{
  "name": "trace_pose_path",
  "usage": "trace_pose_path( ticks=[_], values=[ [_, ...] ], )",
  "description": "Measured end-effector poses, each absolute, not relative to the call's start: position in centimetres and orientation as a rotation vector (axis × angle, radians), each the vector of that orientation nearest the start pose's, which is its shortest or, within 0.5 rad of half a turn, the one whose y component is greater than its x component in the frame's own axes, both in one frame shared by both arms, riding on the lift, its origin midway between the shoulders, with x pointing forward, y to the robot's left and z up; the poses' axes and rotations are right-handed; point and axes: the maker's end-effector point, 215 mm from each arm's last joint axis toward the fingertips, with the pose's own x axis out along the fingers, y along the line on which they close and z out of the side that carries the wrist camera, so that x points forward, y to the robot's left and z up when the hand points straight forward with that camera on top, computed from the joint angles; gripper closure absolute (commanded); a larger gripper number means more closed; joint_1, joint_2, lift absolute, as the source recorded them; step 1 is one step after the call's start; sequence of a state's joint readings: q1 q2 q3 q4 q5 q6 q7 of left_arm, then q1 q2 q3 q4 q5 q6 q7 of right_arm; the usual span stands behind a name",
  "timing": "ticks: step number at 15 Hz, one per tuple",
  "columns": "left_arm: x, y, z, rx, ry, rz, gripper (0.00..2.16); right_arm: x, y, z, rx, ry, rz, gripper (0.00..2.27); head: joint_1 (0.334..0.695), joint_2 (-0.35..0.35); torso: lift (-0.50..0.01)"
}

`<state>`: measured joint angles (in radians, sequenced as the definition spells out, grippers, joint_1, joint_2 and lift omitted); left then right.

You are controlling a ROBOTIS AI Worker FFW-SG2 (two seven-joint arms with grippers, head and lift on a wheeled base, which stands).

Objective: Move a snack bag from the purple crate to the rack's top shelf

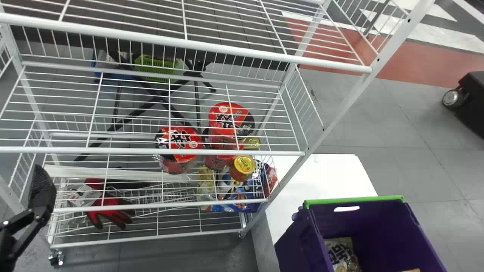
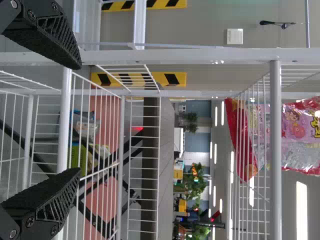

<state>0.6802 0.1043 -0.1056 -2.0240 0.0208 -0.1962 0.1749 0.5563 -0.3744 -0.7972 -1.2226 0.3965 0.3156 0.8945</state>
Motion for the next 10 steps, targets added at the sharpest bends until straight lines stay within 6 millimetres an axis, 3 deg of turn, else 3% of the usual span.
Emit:
trace_pose_path(
  ticks=[10],
  values=[
    [36.8, 21.8, -35.7, 0.027, 0.034, 0.035, 0.08, 9.1, -63.8, -61.5, -0.114, 1.248, 0.025, 2.13, 0.695, -0.350, -0.275]
  ],
)
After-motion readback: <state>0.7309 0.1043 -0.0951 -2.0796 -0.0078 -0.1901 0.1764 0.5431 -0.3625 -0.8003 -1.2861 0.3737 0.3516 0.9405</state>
